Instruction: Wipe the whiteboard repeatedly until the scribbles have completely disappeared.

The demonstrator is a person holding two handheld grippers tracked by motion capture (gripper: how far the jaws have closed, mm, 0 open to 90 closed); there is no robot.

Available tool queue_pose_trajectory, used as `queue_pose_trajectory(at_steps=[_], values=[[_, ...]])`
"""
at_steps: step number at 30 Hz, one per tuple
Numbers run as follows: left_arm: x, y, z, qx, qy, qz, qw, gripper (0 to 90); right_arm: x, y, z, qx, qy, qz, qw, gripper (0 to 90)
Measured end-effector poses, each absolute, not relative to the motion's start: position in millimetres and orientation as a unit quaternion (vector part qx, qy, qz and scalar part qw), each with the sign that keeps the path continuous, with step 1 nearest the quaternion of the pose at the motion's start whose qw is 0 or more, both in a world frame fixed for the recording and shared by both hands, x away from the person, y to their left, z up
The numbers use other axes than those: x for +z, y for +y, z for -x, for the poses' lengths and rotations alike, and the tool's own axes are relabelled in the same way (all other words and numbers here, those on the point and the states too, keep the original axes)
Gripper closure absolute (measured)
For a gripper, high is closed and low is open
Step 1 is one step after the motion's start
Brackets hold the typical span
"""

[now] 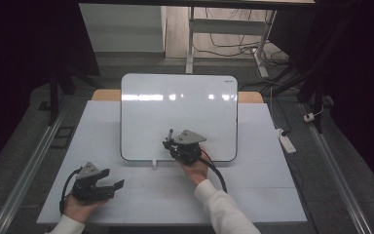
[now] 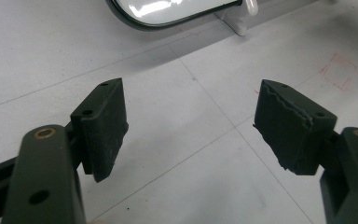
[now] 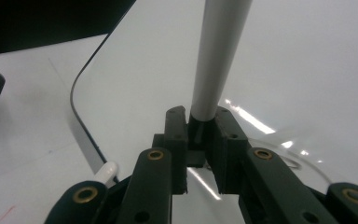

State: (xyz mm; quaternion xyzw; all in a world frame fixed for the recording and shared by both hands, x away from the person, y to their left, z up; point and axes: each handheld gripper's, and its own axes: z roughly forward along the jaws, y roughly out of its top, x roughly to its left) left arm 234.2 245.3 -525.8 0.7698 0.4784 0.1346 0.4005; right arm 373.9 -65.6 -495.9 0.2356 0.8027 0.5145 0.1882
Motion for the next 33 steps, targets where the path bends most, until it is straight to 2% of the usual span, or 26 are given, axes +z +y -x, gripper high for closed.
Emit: queue_pose_trajectory(at_steps=[3,9,13,18,22,26,33], values=[[-525.5,246.0,-233.6,0.136,0.48,-0.768,0.402,25.6,-490.3,-78.9,-382.6,0.54,0.771,-0.275,0.197,77.5],[-526.1,245.0,-234.6,0.134,0.478,-0.77,0.4,25.6,-497.1,-68.8,-374.9,0.522,0.798,-0.239,0.182,77.5],[-525.9,245.6,-234.3,0.136,0.481,-0.768,0.4,25.6,-491.2,-78.9,-383.9,0.547,0.766,-0.277,0.192,77.5],[-526.5,244.2,-235.3,0.134,0.478,-0.771,0.398,25.6,-498.5,-63.9,-376.4,0.536,0.788,-0.243,0.181,77.5],[-526.4,245.3,-234.3,0.135,0.481,-0.768,0.4,25.6,-492.2,-68.1,-385.2,0.555,0.763,-0.273,0.187,77.5],[-526.7,245.2,-235.1,0.133,0.48,-0.77,0.399,25.6,-495.7,-63.7,-379.5,0.539,0.784,-0.249,0.18,77.4],[-526.2,244.0,-234.8,0.135,0.48,-0.77,0.399,25.6,-487.8,-87.5,-384.0,0.541,0.767,-0.283,0.198,77.5]])
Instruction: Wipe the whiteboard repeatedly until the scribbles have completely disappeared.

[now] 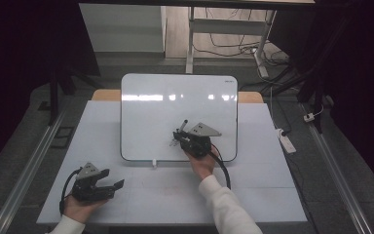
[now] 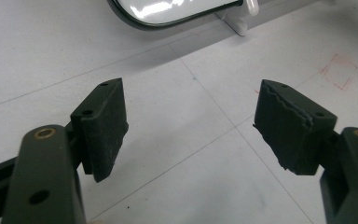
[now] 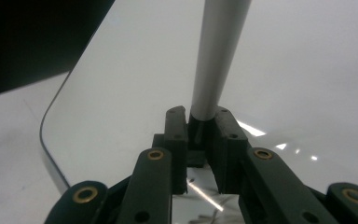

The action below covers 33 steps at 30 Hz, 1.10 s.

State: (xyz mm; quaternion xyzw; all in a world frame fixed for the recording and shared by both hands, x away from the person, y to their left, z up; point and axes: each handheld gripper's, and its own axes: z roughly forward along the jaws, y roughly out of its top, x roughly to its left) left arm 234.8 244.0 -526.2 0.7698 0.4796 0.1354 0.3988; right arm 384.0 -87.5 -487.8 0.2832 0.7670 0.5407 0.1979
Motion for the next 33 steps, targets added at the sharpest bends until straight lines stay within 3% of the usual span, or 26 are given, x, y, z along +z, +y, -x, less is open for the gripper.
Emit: queue_pose_trajectory(at_steps=[4,10,13,16,20,25,30,33], values=[[-526.5,243.5,-234.8,0.136,0.48,-0.77,0.398,25.6,-496.9,-76.2,-373.8,0.517,0.802,-0.238,0.183,77.4],[-526.5,244.6,-234.9,0.135,0.48,-0.769,0.399,25.6,-487.8,-94.5,-385.5,0.551,0.753,-0.297,0.204,77.4],[-526.9,244.2,-235.8,0.134,0.48,-0.771,0.398,25.6,-499.2,-78.0,-374.0,0.529,0.791,-0.251,0.174,77.4],[-526.1,244.8,-234.0,0.137,0.48,-0.769,0.399,25.6,-499.3,-79.8,-374.8,0.53,0.791,-0.249,0.175,77.5],[-526.3,245.2,-234.1,0.137,0.481,-0.768,0.4,25.6,-489.5,-98.3,-382.5,0.547,0.753,-0.296,0.214,77.5],[-526.8,244.2,-235.2,0.136,0.479,-0.77,0.398,25.6,-500.3,-78.7,-366.8,0.512,0.802,-0.234,0.201,77.5],[-526.2,244.7,-234.1,0.137,0.48,-0.769,0.399,25.6,-491.7,-97.9,-381.1,0.548,0.757,-0.293,0.203,77.5],[-527.1,243.7,-235.8,0.135,0.479,-0.771,0.397,25.6,-499.3,-80.9,-370.6,0.527,0.787,-0.255,0.193,77.5]])
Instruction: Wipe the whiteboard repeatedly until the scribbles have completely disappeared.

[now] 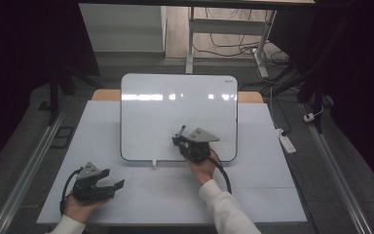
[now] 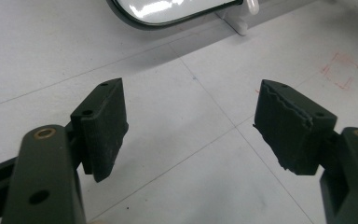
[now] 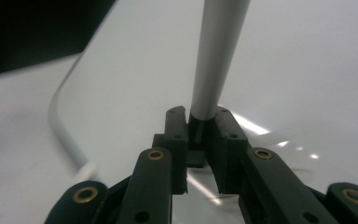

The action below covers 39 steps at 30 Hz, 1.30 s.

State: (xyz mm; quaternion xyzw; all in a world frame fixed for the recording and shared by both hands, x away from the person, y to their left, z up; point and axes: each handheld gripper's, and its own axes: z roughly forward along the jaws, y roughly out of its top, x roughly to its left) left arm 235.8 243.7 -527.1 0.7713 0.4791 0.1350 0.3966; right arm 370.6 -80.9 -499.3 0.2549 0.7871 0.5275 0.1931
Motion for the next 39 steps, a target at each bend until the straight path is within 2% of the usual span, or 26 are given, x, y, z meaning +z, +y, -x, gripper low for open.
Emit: queue_pose_trajectory(at_steps=[3,7,11,16,21,28,30,33,36,39], values=[[-527.0,243.1,-235.7,0.134,0.478,-0.772,0.397,25.6,-502.6,-71.7,-366.6,0.515,0.802,-0.228,0.196,77.5],[-526.5,243.6,-234.7,0.137,0.479,-0.77,0.4,25.6,-495.8,-83.3,-375.1,0.539,0.769,-0.27,0.212,77.5],[-527.1,243.6,-235.9,0.134,0.478,-0.772,0.397,25.6,-501.7,-72.0,-364.5,0.505,0.809,-0.222,0.203,77.5],[-526.0,244.8,-234.0,0.137,0.478,-0.77,0.4,25.6,-490.2,-100.0,-379.5,0.536,0.765,-0.282,0.219,77.5],[-527.3,242.6,-236.6,0.134,0.478,-0.773,0.395,25.6,-501.5,-85.9,-366.0,0.511,0.803,-0.232,0.2,77.4],[-526.7,243.8,-235.0,0.137,0.48,-0.769,0.398,25.6,-493.0,-104.0,-375.5,0.539,0.757,-0.287,0.232,77.5],[-527.2,243.2,-236.2,0.134,0.479,-0.771,0.397,25.6,-499.6,-92.2,-368.5,0.525,0.784,-0.256,0.211,77.5],[-526.3,243.1,-234.7,0.135,0.478,-0.77,0.401,25.6,-502.5,-89.1,-365.1,0.514,0.799,-0.235,0.206,77.5],[-525.7,244.2,-233.7,0.136,0.48,-0.767,0.403,25.6,-494.0,-108.9,-374.9,0.536,0.761,-0.284,0.231,77.5],[-526.8,243.7,-235.8,0.135,0.48,-0.769,0.4,25.6,-496.1,-102.7,-369.2,0.524,0.774,-0.272,0.229,77.5]])
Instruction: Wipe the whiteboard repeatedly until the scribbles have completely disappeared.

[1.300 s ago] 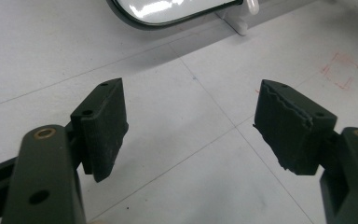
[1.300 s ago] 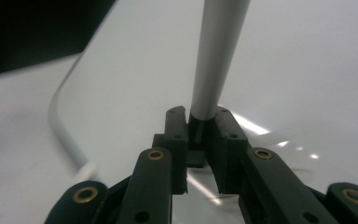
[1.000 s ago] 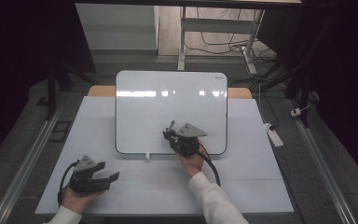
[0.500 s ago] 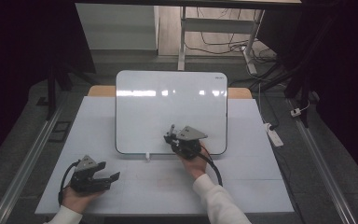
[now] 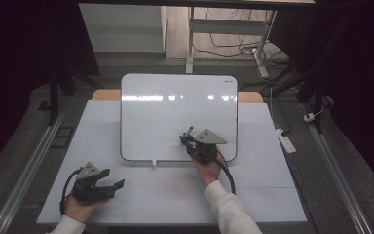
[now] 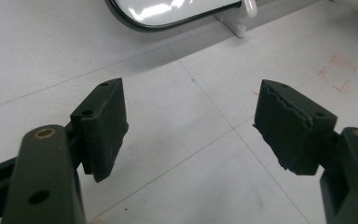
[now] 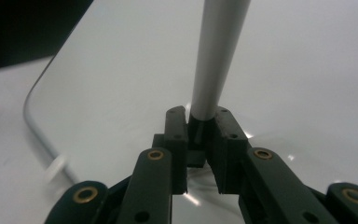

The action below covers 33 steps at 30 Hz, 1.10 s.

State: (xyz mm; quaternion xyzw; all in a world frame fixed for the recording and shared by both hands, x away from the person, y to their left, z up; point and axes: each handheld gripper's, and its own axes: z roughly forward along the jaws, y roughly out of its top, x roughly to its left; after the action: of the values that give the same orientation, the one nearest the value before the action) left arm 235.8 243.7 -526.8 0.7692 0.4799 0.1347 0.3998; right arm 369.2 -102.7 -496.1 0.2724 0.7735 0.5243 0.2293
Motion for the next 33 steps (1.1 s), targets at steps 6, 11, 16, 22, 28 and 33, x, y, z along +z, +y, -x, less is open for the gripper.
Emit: queue_pose_trajectory(at_steps=[6,11,16,22,28,33], values=[[-526.0,244.7,-233.9,0.137,0.48,-0.768,0.401,25.6,-494.0,-111.5,-374.6,0.533,0.762,-0.278,0.24,77.5],[-527.0,243.7,-235.8,0.134,0.48,-0.77,0.399,25.6,-498.1,-102.1,-369.8,0.526,0.779,-0.257,0.223,77.5],[-526.1,244.9,-234.4,0.136,0.481,-0.768,0.401,25.6,-490.9,-113.3,-382.7,0.552,0.746,-0.298,0.222,77.5],[-526.9,243.9,-235.1,0.136,0.479,-0.769,0.4,25.6,-496.3,-93.3,-373.7,0.524,0.786,-0.242,0.222,77.5],[-526.8,244.9,-235.5,0.135,0.48,-0.768,0.401,25.6,-488.2,-100.7,-382.9,0.541,0.761,-0.277,0.226,77.4],[-526.7,244.5,-234.7,0.137,0.48,-0.768,0.401,25.6,-489.5,-95.9,-383.5,0.538,0.77,-0.257,0.225,77.4]])
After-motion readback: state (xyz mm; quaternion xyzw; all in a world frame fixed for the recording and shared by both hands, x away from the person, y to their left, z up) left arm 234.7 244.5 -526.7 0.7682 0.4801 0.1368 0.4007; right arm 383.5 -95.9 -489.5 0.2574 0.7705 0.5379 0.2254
